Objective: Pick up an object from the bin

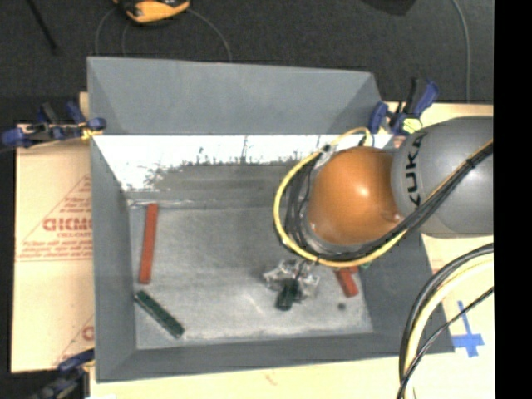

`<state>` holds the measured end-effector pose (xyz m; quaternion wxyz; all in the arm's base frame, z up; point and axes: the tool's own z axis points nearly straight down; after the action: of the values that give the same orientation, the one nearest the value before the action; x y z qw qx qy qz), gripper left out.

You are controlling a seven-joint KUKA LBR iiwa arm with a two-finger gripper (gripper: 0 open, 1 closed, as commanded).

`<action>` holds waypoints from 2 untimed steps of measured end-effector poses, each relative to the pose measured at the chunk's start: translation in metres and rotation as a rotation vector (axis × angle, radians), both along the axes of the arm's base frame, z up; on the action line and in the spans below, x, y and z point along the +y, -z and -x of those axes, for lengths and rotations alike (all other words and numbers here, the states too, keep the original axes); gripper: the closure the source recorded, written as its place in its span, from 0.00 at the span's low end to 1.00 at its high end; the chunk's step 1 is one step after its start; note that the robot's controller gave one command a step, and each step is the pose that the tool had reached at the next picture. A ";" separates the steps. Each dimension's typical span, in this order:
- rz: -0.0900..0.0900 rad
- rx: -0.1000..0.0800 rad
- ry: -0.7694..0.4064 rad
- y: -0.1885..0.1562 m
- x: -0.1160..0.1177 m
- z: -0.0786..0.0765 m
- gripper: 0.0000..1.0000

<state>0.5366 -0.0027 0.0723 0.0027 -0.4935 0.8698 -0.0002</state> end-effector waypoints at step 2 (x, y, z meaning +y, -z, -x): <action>0.000 -0.001 0.003 -0.002 0.000 0.000 1.00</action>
Offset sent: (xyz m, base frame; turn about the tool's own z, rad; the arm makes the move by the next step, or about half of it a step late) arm 0.0000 0.0000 0.0030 0.0000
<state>0.5371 -0.0027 0.0746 0.0030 -0.4923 0.8704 -0.0003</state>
